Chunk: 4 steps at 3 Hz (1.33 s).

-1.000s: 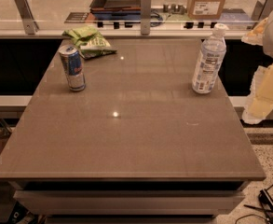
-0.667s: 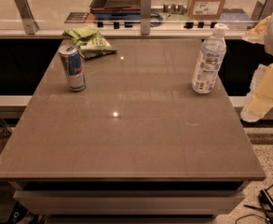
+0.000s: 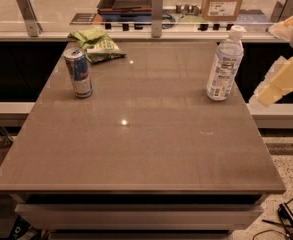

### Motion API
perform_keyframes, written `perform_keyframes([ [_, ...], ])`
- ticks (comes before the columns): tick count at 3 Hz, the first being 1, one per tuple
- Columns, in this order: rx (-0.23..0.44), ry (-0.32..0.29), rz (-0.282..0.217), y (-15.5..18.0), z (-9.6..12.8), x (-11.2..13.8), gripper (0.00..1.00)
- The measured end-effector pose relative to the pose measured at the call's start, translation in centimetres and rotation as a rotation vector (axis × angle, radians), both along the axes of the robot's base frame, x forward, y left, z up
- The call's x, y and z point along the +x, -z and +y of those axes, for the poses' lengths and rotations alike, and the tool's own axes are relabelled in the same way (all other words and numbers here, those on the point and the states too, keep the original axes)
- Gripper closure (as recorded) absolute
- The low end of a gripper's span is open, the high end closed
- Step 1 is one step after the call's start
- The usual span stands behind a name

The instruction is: Move blue plastic bottle near green jalapeno chip bag

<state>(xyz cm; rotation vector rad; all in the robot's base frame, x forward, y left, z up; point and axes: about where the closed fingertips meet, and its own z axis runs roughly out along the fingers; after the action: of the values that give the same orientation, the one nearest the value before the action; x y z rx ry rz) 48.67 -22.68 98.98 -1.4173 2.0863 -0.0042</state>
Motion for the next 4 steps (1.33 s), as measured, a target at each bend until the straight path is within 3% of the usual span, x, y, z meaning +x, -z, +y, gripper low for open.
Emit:
perform_keyframes([
  [2, 0.212, 0.143, -0.157, 0.6, -2.7, 6.3, 0.00],
  [4, 0.491, 0.149, -0.230, 3.2, -1.5, 10.2, 0.00],
])
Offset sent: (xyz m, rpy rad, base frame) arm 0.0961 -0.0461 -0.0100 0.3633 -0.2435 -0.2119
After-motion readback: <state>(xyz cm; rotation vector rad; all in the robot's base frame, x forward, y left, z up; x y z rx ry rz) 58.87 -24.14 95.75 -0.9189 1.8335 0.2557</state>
